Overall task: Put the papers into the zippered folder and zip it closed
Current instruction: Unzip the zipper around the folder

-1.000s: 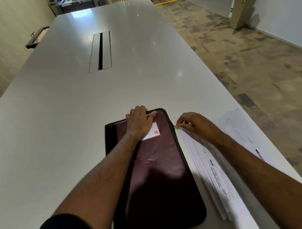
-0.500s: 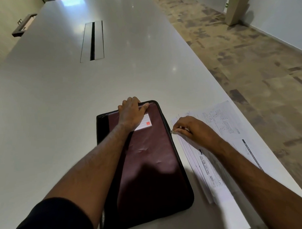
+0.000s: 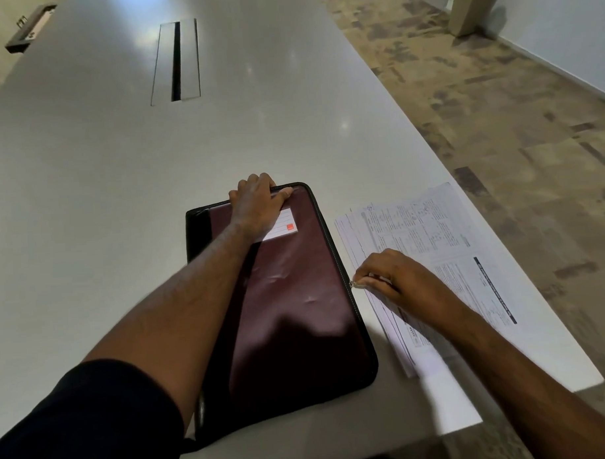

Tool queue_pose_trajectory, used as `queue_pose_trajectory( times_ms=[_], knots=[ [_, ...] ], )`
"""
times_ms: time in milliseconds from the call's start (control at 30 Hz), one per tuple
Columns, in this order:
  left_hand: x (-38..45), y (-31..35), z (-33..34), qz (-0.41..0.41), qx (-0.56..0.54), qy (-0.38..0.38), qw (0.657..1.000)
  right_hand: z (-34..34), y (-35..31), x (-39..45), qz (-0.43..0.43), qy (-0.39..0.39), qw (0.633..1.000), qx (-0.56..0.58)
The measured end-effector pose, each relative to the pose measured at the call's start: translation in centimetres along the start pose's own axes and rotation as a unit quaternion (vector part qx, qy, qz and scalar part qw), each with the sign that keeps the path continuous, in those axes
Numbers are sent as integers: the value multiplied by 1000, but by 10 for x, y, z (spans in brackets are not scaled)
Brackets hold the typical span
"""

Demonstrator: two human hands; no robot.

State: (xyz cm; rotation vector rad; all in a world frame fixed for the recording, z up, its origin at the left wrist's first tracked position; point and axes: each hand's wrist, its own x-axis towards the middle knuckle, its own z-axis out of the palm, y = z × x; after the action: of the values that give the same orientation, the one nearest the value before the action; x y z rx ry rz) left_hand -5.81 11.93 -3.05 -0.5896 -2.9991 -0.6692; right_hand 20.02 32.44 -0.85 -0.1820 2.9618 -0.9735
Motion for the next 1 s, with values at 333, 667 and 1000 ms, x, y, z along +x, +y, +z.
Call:
queue_pose_trajectory(
  times_ms=[333, 667, 1000],
  knots=[
    [-2, 7, -4, -21, 7, -4, 1000, 14, -7, -53, 14, 12, 1000, 15],
    [-5, 18, -9, -58, 1, -22, 998, 19, -18, -90, 24, -1, 1000, -3],
    [-8, 20, -9, -63, 3, -21, 998, 48, -20, -112, 2, 62, 997, -54]
  ],
)
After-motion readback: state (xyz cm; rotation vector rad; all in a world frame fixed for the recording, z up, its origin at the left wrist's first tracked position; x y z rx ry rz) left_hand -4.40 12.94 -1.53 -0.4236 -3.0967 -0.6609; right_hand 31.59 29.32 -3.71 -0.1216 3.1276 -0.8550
